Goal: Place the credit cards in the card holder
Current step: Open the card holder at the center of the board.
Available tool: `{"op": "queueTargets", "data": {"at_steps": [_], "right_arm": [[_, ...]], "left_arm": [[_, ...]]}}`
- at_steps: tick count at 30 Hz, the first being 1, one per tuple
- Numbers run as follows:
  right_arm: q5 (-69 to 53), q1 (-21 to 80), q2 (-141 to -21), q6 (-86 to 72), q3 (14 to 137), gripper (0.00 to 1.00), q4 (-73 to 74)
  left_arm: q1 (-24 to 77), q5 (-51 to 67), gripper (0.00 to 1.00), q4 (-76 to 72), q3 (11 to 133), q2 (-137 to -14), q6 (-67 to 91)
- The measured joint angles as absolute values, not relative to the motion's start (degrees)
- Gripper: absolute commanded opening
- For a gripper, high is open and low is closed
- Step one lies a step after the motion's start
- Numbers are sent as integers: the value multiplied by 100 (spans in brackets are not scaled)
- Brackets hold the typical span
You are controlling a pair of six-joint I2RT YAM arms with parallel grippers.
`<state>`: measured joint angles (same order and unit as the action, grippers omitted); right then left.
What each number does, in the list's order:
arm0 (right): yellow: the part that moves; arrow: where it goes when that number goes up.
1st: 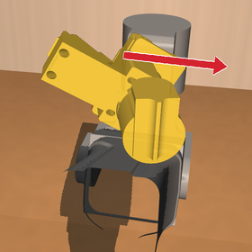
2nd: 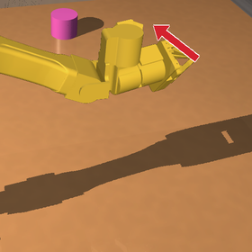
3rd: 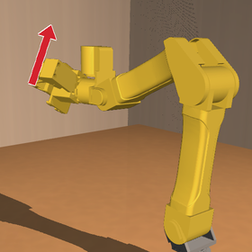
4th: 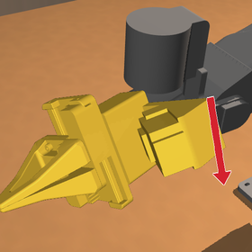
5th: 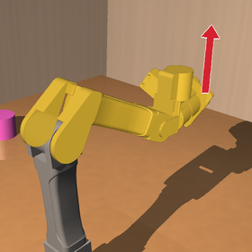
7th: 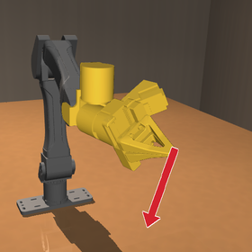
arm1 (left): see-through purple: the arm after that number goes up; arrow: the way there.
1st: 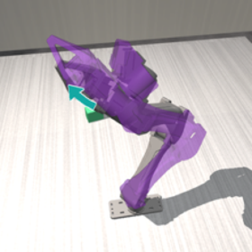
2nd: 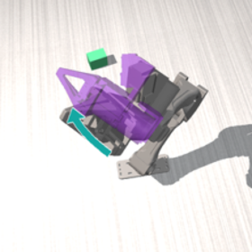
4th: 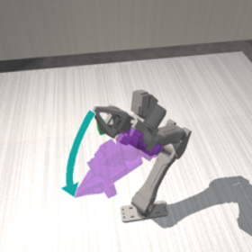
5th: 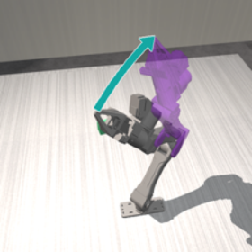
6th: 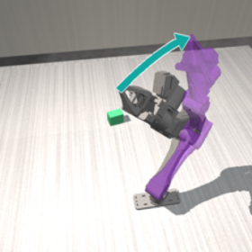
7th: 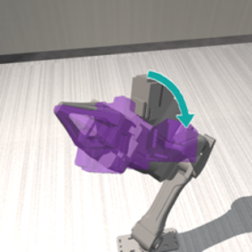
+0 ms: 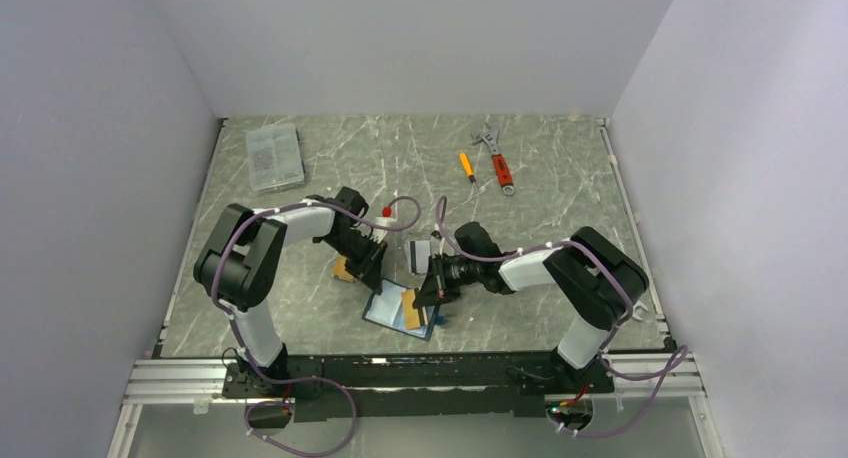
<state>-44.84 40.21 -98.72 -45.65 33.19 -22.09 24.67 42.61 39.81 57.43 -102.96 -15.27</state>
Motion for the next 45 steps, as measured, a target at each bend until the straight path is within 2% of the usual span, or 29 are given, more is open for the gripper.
{"op": "queueTargets", "data": {"at_steps": [13, 15, 16, 19, 21, 26, 27, 30, 31, 35, 36, 37, 38, 45], "right_arm": [[-3489, 4038, -8726, -4322, 3218, 0, -1267], [-3371, 4091, -8726, -4300, 3218, 0, -1179], [-3326, 4115, -8733, -4300, 3216, 0, -1144], [-3188, 4211, -8790, -4303, 3216, 0, -1076], [-3138, 4272, -8912, -4305, 3216, 0, -1044], [-3148, 4278, -9045, -4292, 3221, 0, -1039], [-3148, 4278, -9050, -4278, 3221, 0, -1039], [-3155, 4278, -9054, -4233, 3223, 0, -1037], [-3159, 4278, -9052, -4213, 3225, 0, -1035], [-3188, 4278, -9052, -4112, 3251, 0, -989], [-3203, 4278, -9052, -4082, 3256, 0, -972], [-3214, 4278, -9043, -4053, 3262, 0, -941], [-3229, 4278, -9032, -4034, 3262, 0, -923], [-3380, 4237, -8923, -3889, 3262, 0, -668]], "left_arm": [[2477, 4836, 0, 3076, 5304, -10296, 137], [2504, 4901, 3, 2893, 5297, -10296, 340], [2528, 4936, 7, 2794, 5277, -10296, 423], [2639, 4971, 29, 2469, 5078, -10252, 585], [2718, 4954, 37, 2497, 4915, -10136, 554], [2757, 4633, 44, 2847, 5017, -9854, 8], [2757, 4565, 56, 2917, 5052, -9776, -115], [2757, 4379, 61, 3068, 5118, -9351, -532], [2759, 4355, 67, 3107, 5137, -9196, -666], [2884, 4091, 71, 3205, 5280, -8584, -1461], [2950, 3977, 78, 3214, 5312, -8475, -1695], [3017, 3859, 93, 3210, 5330, -8390, -1898], [3105, 3651, 99, 3199, 5332, -8294, -2108], [3288, 2421, 99, 3157, 5201, -7859, -3020]]}}
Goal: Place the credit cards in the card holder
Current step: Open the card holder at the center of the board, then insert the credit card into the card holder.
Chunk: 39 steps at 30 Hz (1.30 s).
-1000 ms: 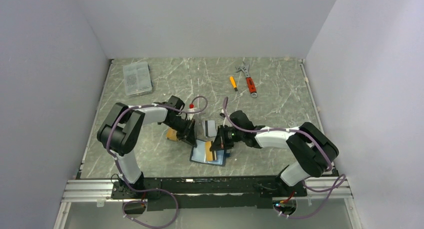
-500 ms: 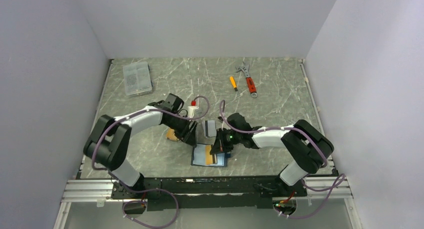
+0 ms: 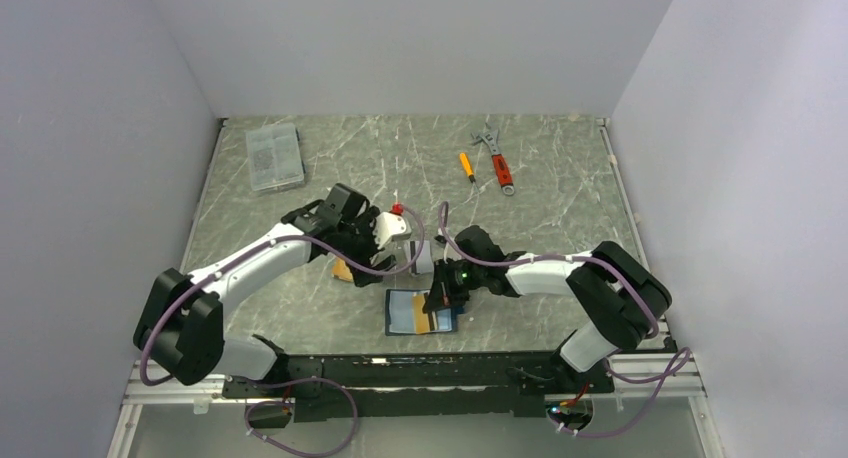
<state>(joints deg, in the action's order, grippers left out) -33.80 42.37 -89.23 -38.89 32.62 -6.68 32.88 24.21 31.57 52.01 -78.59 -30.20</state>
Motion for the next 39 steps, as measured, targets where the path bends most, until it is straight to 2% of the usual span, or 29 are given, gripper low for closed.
{"op": "queueTargets", "data": {"at_steps": [5, 7, 11, 16, 19, 22, 30, 39], "right_arm": [[-3468, 4213, -8925, -3863, 3262, 0, -580], [-3487, 4213, -8930, -3850, 3264, 0, -550], [-3500, 4213, -8945, -3802, 3310, 0, -438], [-3500, 4213, -8899, -3763, 3317, 0, -344], [-3496, 4213, -8842, -3765, 3315, 0, -301], [-3492, 4213, -8805, -3767, 3308, 0, -301], [-3494, 4213, -8805, -3887, 3306, 0, -311], [-3485, 4213, -8801, -4077, 3253, 0, -449]], "left_arm": [[3280, 1061, 99, 3426, 5704, -7852, -3013], [3159, 875, 99, 3634, 6123, -7883, -2867], [2311, 1350, 99, 3979, 6751, -7749, -2740], [2064, 1470, 99, 4250, 6346, -6875, -3354], [2095, 1839, 89, 4390, 5957, -6184, -3889], [2152, 2309, 85, 4515, 5817, -6001, -4239], [3607, 2237, 84, 3820, 4836, -7030, -4477], [4329, 1745, 77, 3380, 4497, -7234, -4930]]}}
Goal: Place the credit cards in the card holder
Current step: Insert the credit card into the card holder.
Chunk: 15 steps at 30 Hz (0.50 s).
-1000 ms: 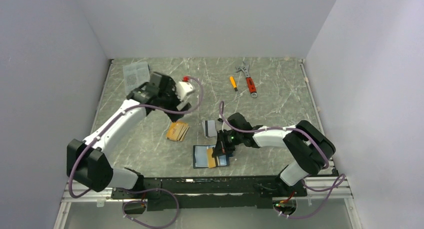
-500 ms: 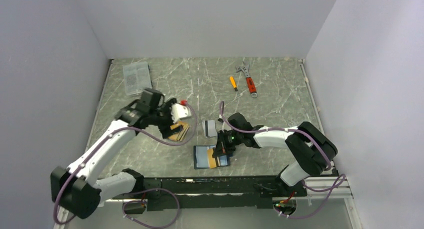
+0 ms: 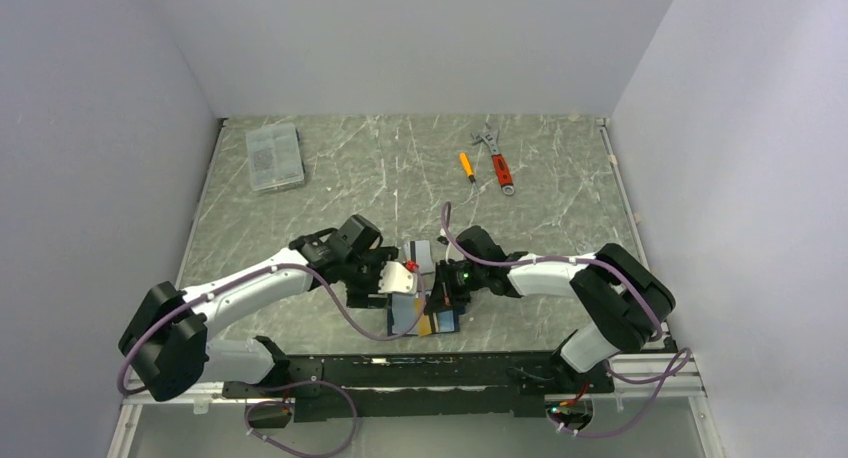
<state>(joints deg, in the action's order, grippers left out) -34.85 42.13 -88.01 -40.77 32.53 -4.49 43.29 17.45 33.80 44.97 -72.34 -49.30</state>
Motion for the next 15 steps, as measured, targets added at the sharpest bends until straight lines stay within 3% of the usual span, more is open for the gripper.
{"op": "queueTargets", "data": {"at_steps": [9, 15], "right_arm": [[-3485, 4202, -8801, -4219, 3214, 0, -613], [-3489, 4158, -8801, -4224, 3214, 0, -615]], "left_arm": [[5170, 1472, 70, 2891, 4668, -7915, -5297], [5430, 1365, 55, 2762, 4668, -8167, -5566]]}}
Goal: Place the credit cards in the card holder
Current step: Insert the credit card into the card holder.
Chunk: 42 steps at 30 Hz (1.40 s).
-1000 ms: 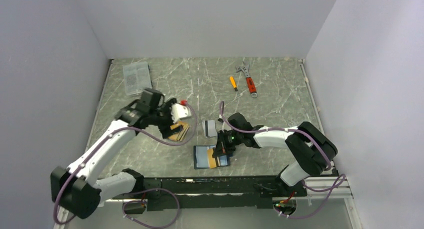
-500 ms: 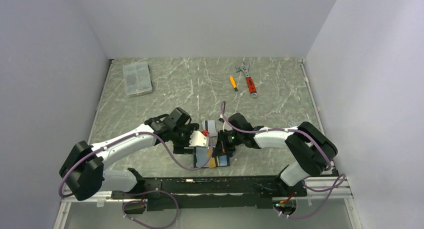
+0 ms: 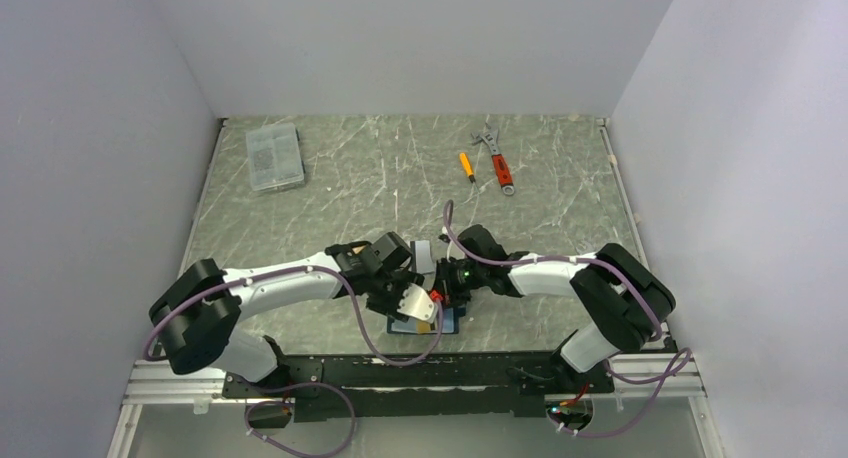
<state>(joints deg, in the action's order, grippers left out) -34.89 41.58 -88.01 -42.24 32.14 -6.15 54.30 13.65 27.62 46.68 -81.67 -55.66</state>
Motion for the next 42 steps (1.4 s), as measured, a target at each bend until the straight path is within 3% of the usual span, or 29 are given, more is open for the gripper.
{"op": "queueTargets", "data": {"at_steps": [7, 22, 42], "right_arm": [[-3474, 3972, -8796, -4222, 3210, 0, -611], [-2873, 3898, -8302, -4320, 2899, 0, -600], [-2926, 4101, -8488, -4965, 2342, 0, -1820]], "left_arm": [[5634, 1365, 41, 2766, 4611, -8333, -5627], [5784, 1361, 36, 2786, 4519, -8431, -5404], [6080, 871, 30, 2716, 4464, -8501, -4978]]}}
